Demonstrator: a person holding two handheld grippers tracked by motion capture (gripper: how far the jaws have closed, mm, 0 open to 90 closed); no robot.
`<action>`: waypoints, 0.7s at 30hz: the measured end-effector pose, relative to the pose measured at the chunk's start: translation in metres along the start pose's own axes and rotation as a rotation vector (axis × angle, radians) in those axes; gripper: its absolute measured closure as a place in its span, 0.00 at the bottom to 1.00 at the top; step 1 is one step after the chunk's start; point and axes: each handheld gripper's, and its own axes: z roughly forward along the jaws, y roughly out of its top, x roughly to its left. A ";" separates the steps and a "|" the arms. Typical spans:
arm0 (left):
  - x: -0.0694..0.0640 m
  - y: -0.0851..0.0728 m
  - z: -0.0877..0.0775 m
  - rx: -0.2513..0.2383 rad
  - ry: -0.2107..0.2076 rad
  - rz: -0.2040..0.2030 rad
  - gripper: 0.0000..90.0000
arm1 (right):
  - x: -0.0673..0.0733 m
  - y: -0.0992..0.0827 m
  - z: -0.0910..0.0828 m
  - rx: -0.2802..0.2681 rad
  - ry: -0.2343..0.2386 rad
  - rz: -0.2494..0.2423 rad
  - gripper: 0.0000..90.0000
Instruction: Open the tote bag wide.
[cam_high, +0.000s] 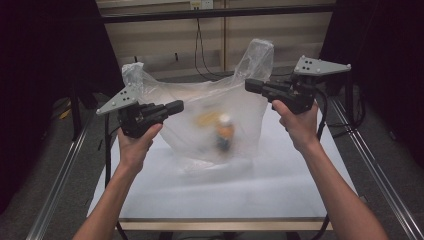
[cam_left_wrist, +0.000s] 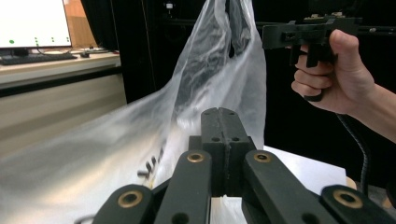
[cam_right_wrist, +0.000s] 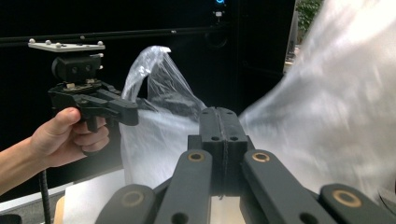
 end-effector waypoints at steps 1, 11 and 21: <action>0.002 0.004 0.001 -0.006 0.001 -0.004 1.00 | 0.000 0.003 0.002 0.002 0.002 -0.008 1.00; 0.028 0.023 0.023 0.065 0.058 -0.033 1.00 | -0.003 0.027 0.022 0.023 -0.048 -0.048 1.00; 0.027 -0.007 0.052 0.264 0.090 -0.013 1.00 | -0.013 -0.009 0.040 0.168 -0.105 -0.027 1.00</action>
